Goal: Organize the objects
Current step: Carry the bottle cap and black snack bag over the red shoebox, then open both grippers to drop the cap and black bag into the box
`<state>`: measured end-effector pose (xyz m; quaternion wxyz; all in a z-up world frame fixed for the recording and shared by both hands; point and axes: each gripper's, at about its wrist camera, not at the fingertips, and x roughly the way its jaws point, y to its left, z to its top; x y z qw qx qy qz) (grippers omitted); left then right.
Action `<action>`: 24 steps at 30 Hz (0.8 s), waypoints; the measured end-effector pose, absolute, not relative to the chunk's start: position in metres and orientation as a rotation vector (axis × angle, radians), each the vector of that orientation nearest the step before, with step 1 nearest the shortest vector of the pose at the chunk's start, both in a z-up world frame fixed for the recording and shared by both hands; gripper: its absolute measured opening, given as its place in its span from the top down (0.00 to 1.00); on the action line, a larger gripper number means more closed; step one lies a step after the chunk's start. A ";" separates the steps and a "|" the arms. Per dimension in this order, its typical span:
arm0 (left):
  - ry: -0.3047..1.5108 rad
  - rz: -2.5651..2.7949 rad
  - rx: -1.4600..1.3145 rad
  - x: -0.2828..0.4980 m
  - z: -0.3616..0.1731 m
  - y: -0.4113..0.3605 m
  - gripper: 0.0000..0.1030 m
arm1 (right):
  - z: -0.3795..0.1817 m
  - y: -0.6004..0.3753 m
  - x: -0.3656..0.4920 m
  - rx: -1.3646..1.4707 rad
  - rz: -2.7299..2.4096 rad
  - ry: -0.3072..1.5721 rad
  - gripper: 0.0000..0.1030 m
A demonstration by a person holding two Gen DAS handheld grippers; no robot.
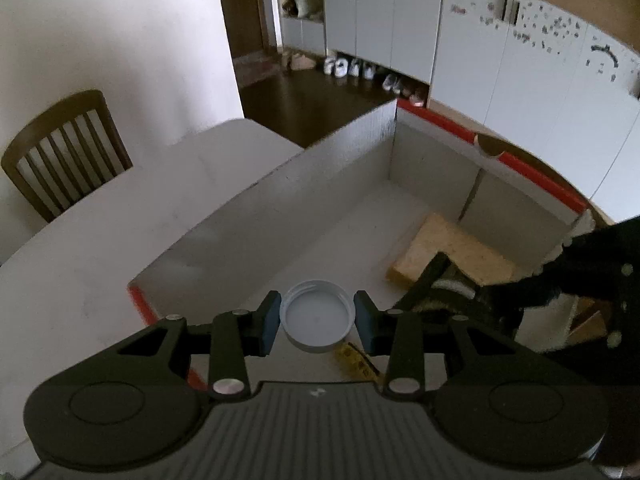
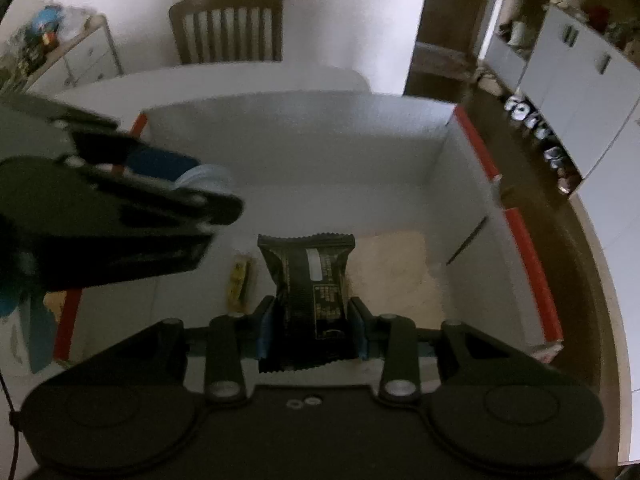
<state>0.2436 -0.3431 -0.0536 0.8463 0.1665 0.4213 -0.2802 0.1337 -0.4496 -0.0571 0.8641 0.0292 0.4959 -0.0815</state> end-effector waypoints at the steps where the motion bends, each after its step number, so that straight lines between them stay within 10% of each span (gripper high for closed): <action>1: 0.898 -0.589 0.350 0.246 -0.056 -0.347 0.63 | -0.059 -0.450 0.135 0.055 -0.169 1.048 0.64; 24: 1.141 -0.543 0.402 0.283 -0.100 -0.392 0.63 | -0.100 -0.456 0.151 0.074 -0.150 1.199 0.63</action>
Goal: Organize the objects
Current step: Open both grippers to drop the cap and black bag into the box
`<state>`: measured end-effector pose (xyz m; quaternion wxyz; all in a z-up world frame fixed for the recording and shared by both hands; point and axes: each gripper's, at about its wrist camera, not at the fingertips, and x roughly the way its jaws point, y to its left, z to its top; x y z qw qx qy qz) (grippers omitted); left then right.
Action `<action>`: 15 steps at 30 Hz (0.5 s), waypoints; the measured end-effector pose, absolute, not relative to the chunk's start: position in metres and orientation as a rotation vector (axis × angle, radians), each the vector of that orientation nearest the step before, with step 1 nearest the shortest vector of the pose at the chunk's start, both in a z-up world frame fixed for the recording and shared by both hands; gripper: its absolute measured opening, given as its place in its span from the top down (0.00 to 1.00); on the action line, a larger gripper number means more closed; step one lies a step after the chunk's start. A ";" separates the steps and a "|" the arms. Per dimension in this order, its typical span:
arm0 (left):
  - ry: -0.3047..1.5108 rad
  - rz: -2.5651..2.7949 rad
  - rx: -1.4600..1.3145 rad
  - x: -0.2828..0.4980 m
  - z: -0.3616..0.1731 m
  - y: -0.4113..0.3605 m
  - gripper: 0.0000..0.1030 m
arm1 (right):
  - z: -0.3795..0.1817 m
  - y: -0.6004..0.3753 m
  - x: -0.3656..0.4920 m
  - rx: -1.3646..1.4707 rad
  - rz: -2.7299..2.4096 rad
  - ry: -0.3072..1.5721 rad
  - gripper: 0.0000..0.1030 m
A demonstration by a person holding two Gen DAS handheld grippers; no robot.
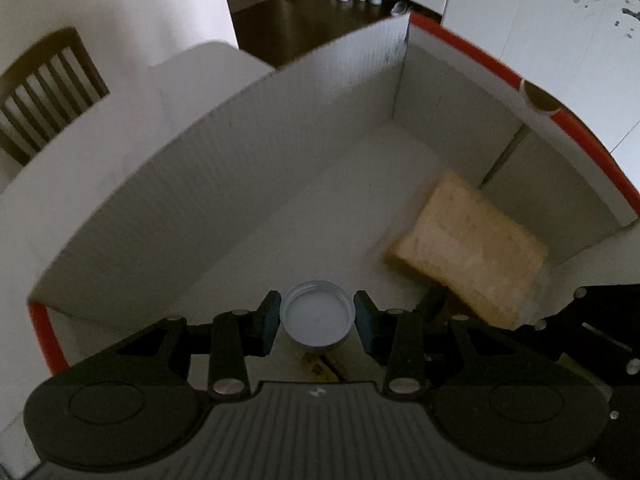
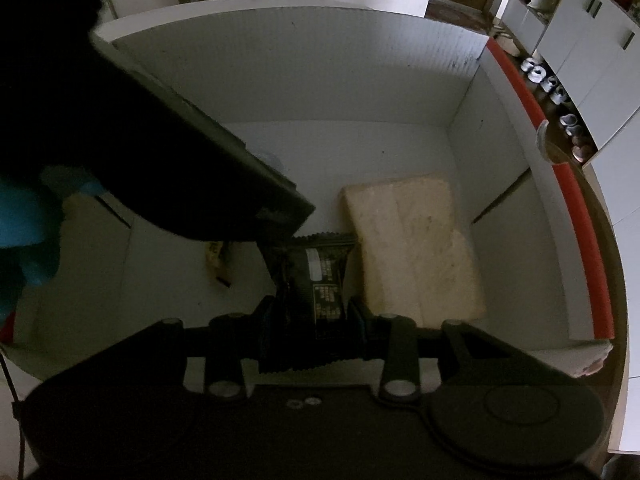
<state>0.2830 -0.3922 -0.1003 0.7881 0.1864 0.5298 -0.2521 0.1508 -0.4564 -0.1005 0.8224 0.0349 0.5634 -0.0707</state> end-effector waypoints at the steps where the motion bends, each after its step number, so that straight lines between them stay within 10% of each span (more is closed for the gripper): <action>1: 1.145 -0.541 0.403 0.283 -0.102 -0.392 0.63 | -0.100 -0.457 0.151 0.075 -0.148 1.198 0.63; 15: 1.134 -0.549 0.359 0.278 -0.103 -0.384 0.45 | -0.087 -0.464 0.141 0.117 -0.134 1.155 0.51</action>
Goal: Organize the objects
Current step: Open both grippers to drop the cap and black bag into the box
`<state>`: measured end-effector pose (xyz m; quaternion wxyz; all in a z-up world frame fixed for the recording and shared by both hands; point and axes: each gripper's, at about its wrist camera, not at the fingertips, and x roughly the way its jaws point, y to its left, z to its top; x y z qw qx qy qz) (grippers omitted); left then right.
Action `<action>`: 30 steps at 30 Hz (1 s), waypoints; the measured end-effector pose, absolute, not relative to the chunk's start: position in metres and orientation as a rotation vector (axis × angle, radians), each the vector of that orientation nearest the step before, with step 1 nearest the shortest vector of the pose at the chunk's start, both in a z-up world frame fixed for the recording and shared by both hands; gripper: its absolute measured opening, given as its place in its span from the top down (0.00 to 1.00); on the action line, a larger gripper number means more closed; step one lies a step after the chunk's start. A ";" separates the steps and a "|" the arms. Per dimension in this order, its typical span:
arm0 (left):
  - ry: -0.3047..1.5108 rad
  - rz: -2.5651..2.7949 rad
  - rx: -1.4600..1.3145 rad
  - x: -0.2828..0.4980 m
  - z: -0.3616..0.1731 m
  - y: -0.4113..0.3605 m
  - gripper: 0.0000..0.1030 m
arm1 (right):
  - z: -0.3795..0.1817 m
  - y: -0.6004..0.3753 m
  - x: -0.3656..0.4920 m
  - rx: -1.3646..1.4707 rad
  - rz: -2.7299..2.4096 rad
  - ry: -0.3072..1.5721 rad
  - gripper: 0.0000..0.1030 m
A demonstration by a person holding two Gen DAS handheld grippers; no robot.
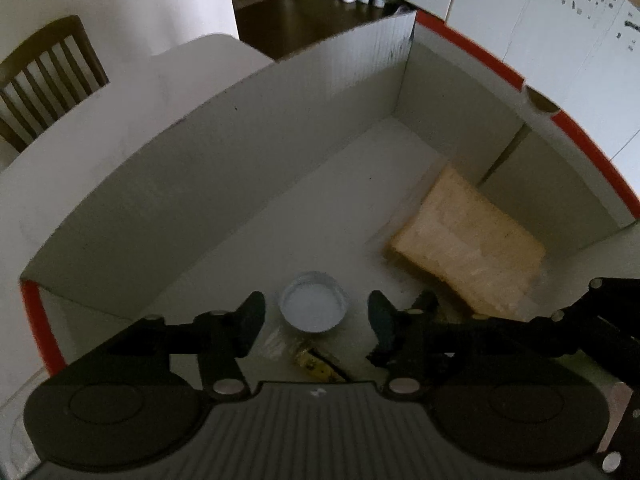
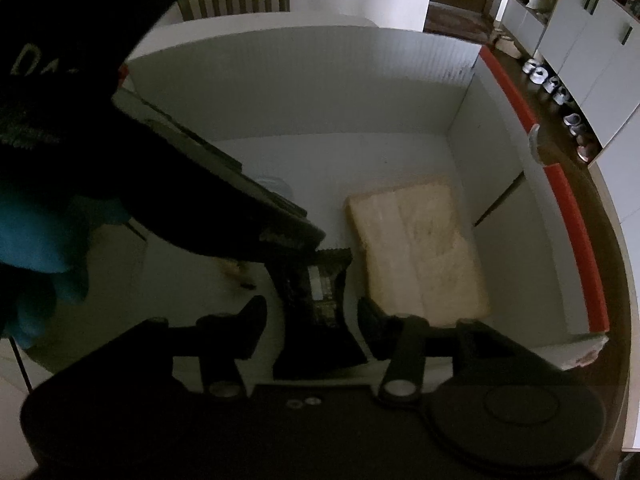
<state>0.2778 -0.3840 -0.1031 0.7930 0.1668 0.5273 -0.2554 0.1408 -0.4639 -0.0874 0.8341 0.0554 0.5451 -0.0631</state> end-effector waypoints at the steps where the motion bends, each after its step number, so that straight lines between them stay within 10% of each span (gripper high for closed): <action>1: 1.130 -0.553 0.359 0.276 -0.101 -0.386 0.45 | -0.085 -0.465 0.139 0.123 -0.135 1.148 0.51; 30: 0.861 -0.590 0.194 0.193 -0.004 -0.284 0.45 | 0.003 -0.434 0.079 0.249 -0.129 0.911 0.38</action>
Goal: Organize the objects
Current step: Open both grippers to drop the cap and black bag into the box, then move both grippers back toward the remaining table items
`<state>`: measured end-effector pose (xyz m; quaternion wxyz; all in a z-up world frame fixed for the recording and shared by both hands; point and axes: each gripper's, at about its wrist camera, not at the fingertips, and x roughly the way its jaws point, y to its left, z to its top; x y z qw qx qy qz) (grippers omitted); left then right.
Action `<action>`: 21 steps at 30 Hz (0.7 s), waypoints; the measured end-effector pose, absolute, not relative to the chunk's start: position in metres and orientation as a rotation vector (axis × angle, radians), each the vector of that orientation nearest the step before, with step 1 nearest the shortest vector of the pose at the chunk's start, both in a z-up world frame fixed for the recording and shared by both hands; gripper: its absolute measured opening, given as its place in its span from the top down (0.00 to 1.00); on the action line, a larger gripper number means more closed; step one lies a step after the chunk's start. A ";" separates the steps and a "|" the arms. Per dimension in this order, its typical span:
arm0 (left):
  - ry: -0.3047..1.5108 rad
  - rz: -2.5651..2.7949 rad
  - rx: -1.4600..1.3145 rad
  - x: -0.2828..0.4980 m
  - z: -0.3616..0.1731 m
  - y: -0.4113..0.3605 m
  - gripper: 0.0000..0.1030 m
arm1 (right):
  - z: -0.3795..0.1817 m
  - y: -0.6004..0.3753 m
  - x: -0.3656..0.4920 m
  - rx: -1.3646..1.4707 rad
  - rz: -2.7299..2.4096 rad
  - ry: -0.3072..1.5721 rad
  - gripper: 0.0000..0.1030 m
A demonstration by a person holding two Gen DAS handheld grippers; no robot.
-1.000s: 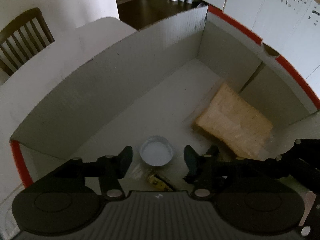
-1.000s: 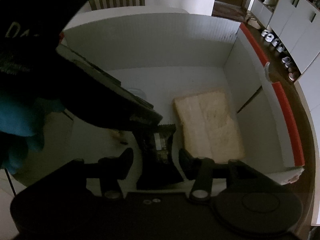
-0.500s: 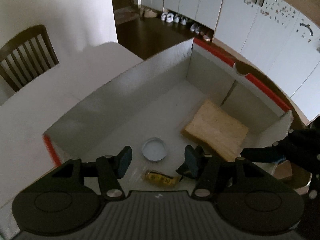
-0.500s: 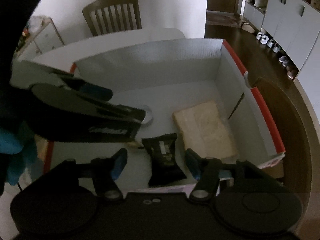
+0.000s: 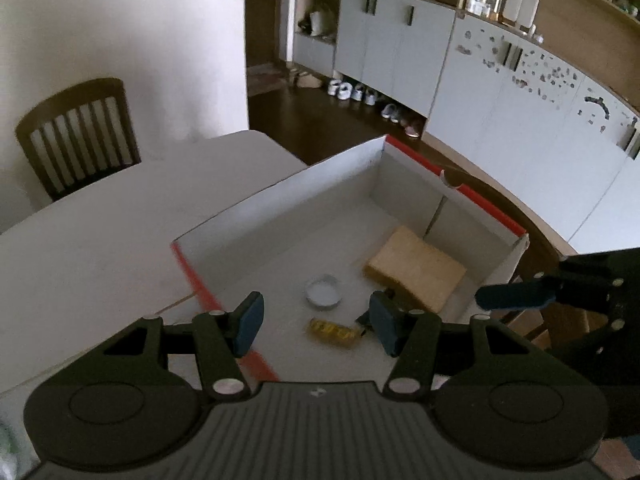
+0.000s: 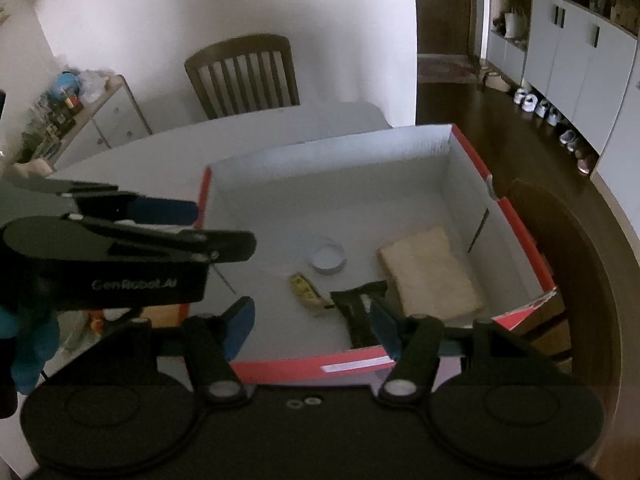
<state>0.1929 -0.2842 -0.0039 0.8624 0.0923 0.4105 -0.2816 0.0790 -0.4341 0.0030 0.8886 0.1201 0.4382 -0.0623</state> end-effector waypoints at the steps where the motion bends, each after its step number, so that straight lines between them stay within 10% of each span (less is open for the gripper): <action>1: 0.856 -0.590 0.189 0.189 -0.003 -0.279 0.45 | 0.005 -0.430 0.077 0.247 -0.130 0.904 0.38; 21: 0.837 -0.504 0.074 0.133 0.008 -0.124 0.24 | 0.018 -0.321 0.060 0.209 -0.067 0.822 0.20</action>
